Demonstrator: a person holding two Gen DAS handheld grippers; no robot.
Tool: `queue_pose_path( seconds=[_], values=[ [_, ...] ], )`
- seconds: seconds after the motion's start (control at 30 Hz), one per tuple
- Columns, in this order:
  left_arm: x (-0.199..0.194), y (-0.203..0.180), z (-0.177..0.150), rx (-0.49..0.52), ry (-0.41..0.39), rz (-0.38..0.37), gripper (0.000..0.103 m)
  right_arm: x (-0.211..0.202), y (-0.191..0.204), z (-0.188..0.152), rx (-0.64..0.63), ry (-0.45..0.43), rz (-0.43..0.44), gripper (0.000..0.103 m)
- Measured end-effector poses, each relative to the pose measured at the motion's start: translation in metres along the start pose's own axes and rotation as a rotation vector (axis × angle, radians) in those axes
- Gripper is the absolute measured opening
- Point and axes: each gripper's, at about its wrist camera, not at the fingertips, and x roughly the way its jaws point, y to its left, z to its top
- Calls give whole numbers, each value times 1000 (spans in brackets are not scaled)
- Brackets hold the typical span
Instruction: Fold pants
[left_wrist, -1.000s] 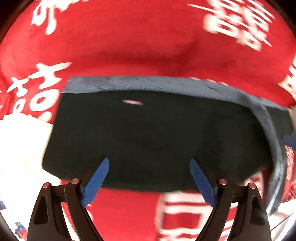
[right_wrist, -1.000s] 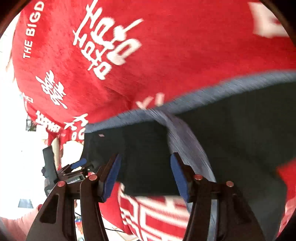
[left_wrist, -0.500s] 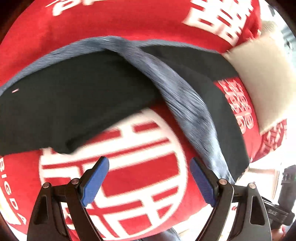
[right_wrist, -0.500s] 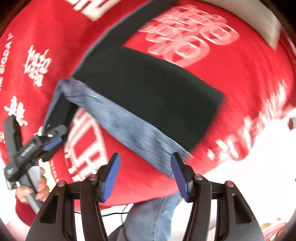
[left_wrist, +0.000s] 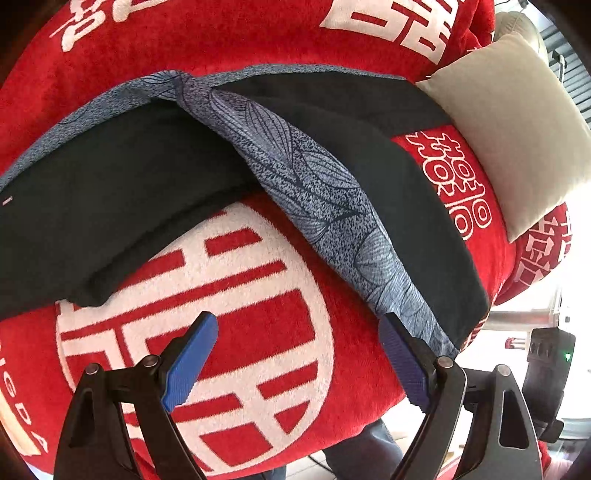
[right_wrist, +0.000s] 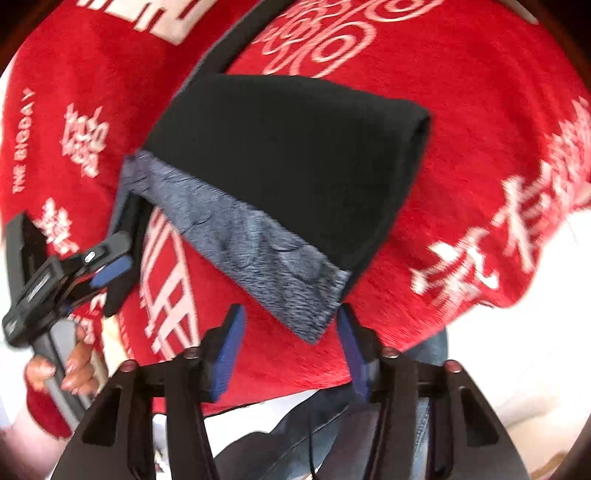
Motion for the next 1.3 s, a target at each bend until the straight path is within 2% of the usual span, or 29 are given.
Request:
queue_pose_path(
  seconds=[0.07, 0.1, 0.13, 0.17, 0.2, 0.3, 0.47, 0.57, 0.67, 0.83, 0.9, 1.0, 1.13, 1.2, 1.3],
  values=[
    [9, -2, 4, -19, 19, -14, 90, 2, 3, 3, -32, 22, 52, 40],
    [14, -3, 7, -26, 31, -13, 90, 7, 4, 5, -38, 40, 66, 34],
    [16, -5, 8, -28, 36, -9, 90, 13, 4, 8, -33, 72, 67, 17],
    [18, -6, 10, -29, 41, -3, 90, 17, 3, 9, -24, 98, 68, 6],
    [20, -7, 11, -32, 46, 1, 90, 19, 2, 12, -8, 118, 81, 3],
    [23, -8, 16, -62, 64, -8, 90, 5, 6, 21, 31, 118, 174, 3],
    [21, -1, 27, -170, 72, -68, 90, -39, 30, 64, 28, 82, 323, 3],
    [9, 0, 37, -211, 40, -57, 90, -62, 53, 109, -19, 55, 367, 3],
    [-9, -1, 54, -236, -14, -26, 90, -74, 73, 162, -76, 39, 376, 3],
    [-23, -10, 89, -211, -84, 87, 90, -70, 96, 260, -174, 49, 334, 3],
    [-25, -12, 102, -206, -115, 110, 90, -65, 103, 301, -203, 54, 318, 3],
    [-21, -13, 123, -208, -143, 149, 90, -46, 110, 364, -247, 53, 239, 3],
    [3, -7, 152, -236, -151, 199, 90, -6, 102, 416, -269, 68, 135, 3],
    [18, -2, 164, -256, -150, 215, 90, 18, 99, 435, -306, 86, 45, 6],
    [41, 7, 180, -268, -140, 251, 90, 53, 93, 443, -364, 133, -107, 8]
  ],
)
